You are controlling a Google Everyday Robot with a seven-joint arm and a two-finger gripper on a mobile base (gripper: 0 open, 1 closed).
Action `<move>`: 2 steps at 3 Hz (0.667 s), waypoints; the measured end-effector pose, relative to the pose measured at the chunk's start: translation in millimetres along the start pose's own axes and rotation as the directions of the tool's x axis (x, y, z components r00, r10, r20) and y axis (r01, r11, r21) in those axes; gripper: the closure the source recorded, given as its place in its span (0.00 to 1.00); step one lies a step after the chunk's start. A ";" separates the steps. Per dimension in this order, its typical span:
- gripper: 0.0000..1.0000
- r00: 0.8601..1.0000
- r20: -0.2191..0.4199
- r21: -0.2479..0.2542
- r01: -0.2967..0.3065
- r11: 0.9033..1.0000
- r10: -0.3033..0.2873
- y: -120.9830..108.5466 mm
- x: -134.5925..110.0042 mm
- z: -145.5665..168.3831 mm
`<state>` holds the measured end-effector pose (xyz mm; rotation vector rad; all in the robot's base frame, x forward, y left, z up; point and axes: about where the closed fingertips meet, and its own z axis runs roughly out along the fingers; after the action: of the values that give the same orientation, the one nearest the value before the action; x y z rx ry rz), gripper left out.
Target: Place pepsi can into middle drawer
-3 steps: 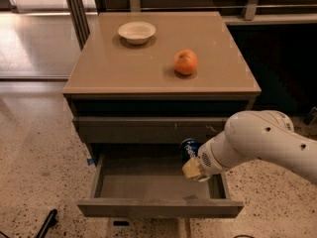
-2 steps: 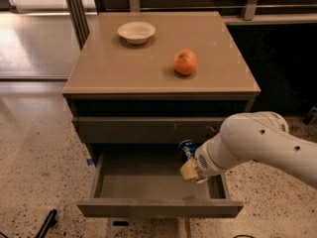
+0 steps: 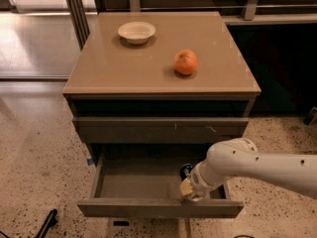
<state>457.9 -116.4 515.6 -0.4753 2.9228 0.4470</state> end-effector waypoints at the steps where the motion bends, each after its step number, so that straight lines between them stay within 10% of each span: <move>1: 1.00 0.998 -0.038 -0.043 -0.056 0.998 0.054 -14.3 -5.9 57.9; 2: 1.00 0.998 -0.060 -0.061 -0.041 0.997 0.038 -21.2 -31.7 92.3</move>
Offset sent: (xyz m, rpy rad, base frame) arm 0.0721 0.0280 -0.1246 0.0541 0.1078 -0.0204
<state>503.5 -97.6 428.8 -0.4468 2.9868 0.5390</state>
